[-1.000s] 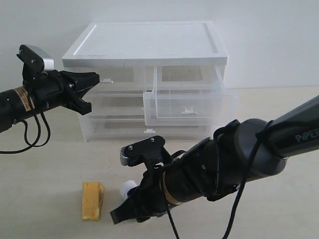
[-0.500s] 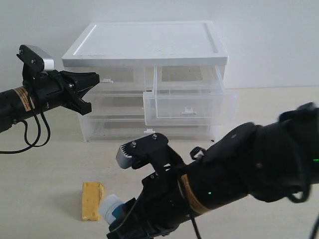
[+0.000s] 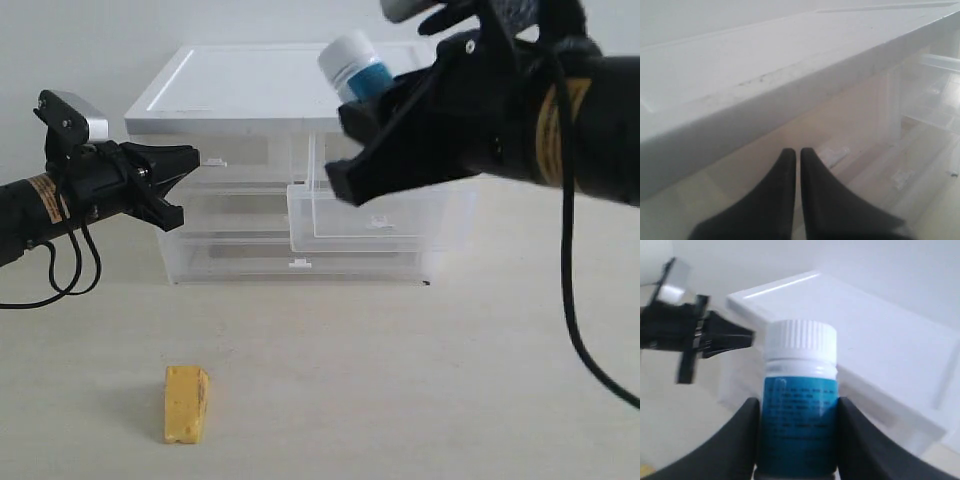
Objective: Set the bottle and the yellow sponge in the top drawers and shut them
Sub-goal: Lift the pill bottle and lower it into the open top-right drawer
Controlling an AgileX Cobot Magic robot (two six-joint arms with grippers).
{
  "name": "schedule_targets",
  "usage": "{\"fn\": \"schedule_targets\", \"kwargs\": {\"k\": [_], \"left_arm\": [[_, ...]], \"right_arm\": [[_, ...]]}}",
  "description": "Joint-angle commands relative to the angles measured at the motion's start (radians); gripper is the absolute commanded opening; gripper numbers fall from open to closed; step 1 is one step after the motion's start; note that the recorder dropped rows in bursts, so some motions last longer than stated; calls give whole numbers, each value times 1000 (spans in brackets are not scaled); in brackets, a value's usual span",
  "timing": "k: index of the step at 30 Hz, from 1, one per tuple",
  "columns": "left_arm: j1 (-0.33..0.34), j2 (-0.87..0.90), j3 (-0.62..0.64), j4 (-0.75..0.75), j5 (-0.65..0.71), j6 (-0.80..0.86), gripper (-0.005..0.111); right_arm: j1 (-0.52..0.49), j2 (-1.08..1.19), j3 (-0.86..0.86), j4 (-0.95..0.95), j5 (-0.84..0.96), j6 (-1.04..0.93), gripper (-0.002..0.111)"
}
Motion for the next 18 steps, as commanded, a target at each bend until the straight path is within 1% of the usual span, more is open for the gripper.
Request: {"fn": "schedule_targets", "kwargs": {"k": [1, 2, 3, 4, 5, 6, 8, 11, 14, 18], "left_arm": [[-5, 5, -5, -19, 8, -4, 4], [-5, 5, -5, -19, 8, -4, 4], [-5, 5, -5, -19, 8, -4, 4], [-5, 5, -5, -19, 8, -4, 4], [-5, 5, -5, -19, 8, -4, 4], [-5, 5, -5, -19, 8, -4, 4], [-5, 5, -5, -19, 8, -4, 4], [-5, 5, -5, -19, 8, -4, 4], [-5, 5, -5, -19, 8, -4, 4], [-5, 5, -5, -19, 8, -4, 4]], "right_arm": [[-58, 89, -85, 237, 107, -320, 0], [-69, 142, -118, 331, 102, -478, 0], [-70, 172, -132, 374, 117, -547, 0], [-70, 224, -165, 430, 136, -732, 0], [-70, 243, -175, 448, 138, -815, 0], [-70, 279, -199, 478, 156, -951, 0], [-70, 314, -233, 446, 196, -991, 0], [-70, 353, -244, 366, 190, -1101, 0], [-70, 379, -245, 351, 235, -1103, 0], [-70, 384, -245, 351, 232, -1102, 0]]}}
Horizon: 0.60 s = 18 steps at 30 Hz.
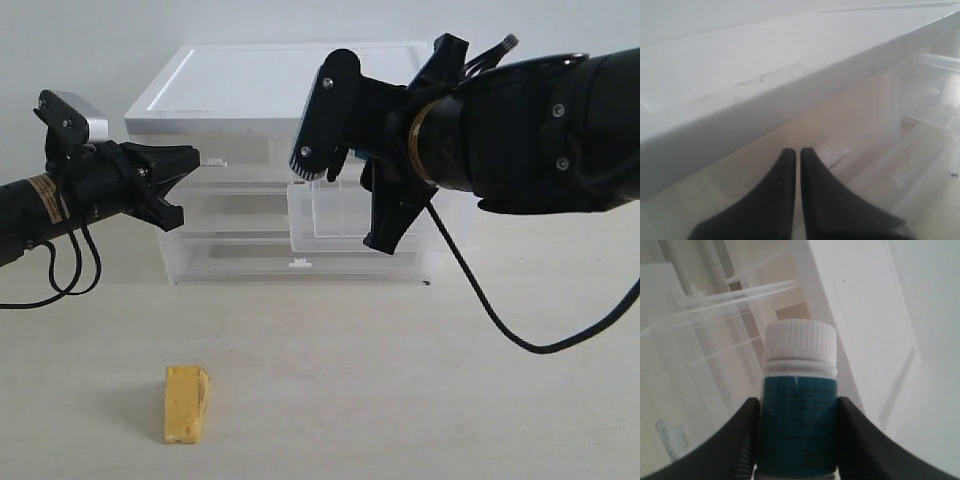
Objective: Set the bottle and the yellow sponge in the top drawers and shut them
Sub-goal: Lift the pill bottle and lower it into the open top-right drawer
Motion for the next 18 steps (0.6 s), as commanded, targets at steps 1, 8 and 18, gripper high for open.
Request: {"fn": "schedule_targets", "kwargs": {"k": [1, 8, 18], "left_arm": [[-5, 5, -5, -19, 8, -4, 4], [-5, 5, -5, -19, 8, -4, 4], [-5, 5, -5, -19, 8, -4, 4]], "right_arm": [[-2, -2, -10, -9, 5, -5, 0], [-2, -2, -10, -30, -3, 0, 20], [-2, -2, -21, -33, -24, 31, 53]]}}
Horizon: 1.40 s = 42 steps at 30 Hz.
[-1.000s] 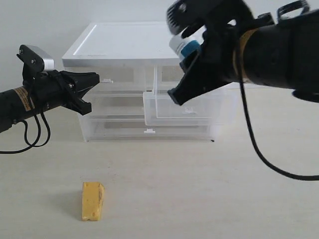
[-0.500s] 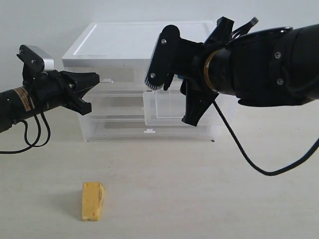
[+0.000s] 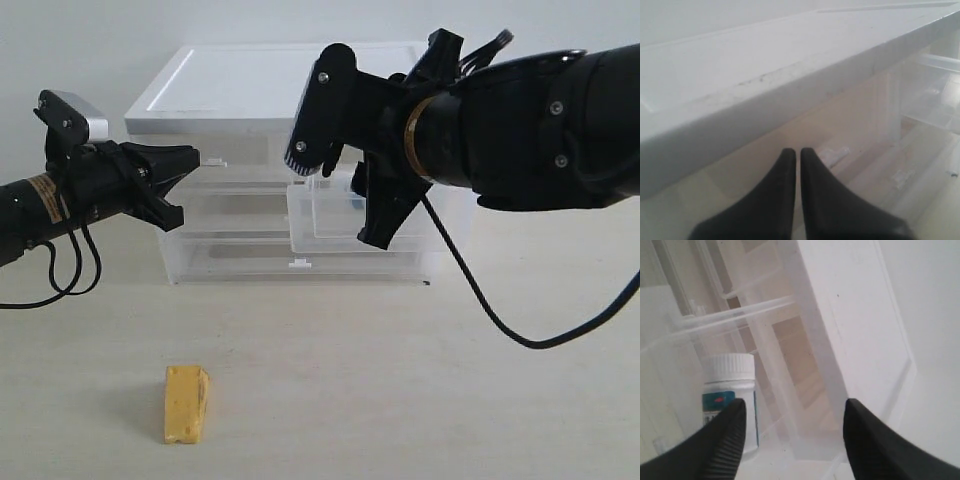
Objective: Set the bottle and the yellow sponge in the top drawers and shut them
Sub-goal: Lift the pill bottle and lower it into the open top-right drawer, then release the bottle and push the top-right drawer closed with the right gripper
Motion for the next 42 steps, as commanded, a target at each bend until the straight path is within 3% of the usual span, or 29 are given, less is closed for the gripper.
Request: {"fn": "schedule_targets", "kwargs": {"k": [1, 7, 12, 14, 16, 20, 23, 28, 30, 31, 33, 39, 42], "left_arm": [[-5, 5, -5, -19, 8, -4, 4], [-5, 5, -5, -19, 8, -4, 4], [-5, 5, -5, -19, 8, -4, 4], [-5, 5, -5, -19, 8, -4, 4], [-5, 5, -5, -21, 8, -4, 4], [-5, 5, -5, -27, 8, -4, 4], [-5, 5, -5, -27, 8, -4, 4], [-5, 5, -5, -21, 8, -8, 4], [-5, 5, -5, -21, 8, -8, 4], [-5, 5, -5, -21, 8, -8, 4], [-5, 5, -5, -21, 8, -8, 4], [-5, 5, -5, -23, 8, -8, 4], [-5, 5, -5, -28, 6, -8, 4]], "right_arm": [[-2, -2, -12, -13, -2, 12, 53], [-2, -15, -16, -13, 5, 97, 53], [17, -105, -32, 37, -9, 369, 53], [20, -147, -32, 177, -28, 387, 52], [20, -183, -32, 452, -14, 307, 52], [20, -185, -26, 1024, 117, -92, 52], [20, -163, 36, 1215, 79, -290, 51], [17, -120, 111, 1201, -36, -303, 4], [-3, -96, 111, 1158, -100, -228, 6], [-35, -74, 111, 1133, -121, -202, 17], [-97, -30, 111, 1123, -160, -196, 29], [-194, 22, 111, 1100, -299, -206, 29], [-194, 22, 111, 1068, -406, -218, 20]]}}
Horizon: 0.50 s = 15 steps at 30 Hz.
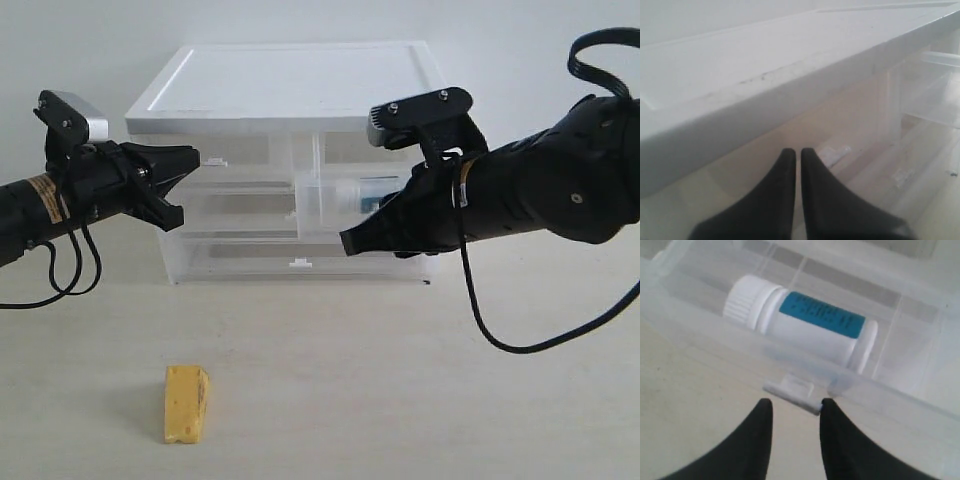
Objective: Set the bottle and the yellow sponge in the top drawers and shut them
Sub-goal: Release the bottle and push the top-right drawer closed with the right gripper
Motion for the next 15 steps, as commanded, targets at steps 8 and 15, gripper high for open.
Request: {"fn": "schedule_targets", "kwargs": {"k": [8, 15], "left_arm": [[-5, 3, -5, -23, 6, -6, 4], [-5, 3, -5, -22, 6, -6, 4]], "right_arm": [[-55, 32, -58, -38, -174, -122, 0], [-94, 57, -110, -38, -196, -202, 0]]}}
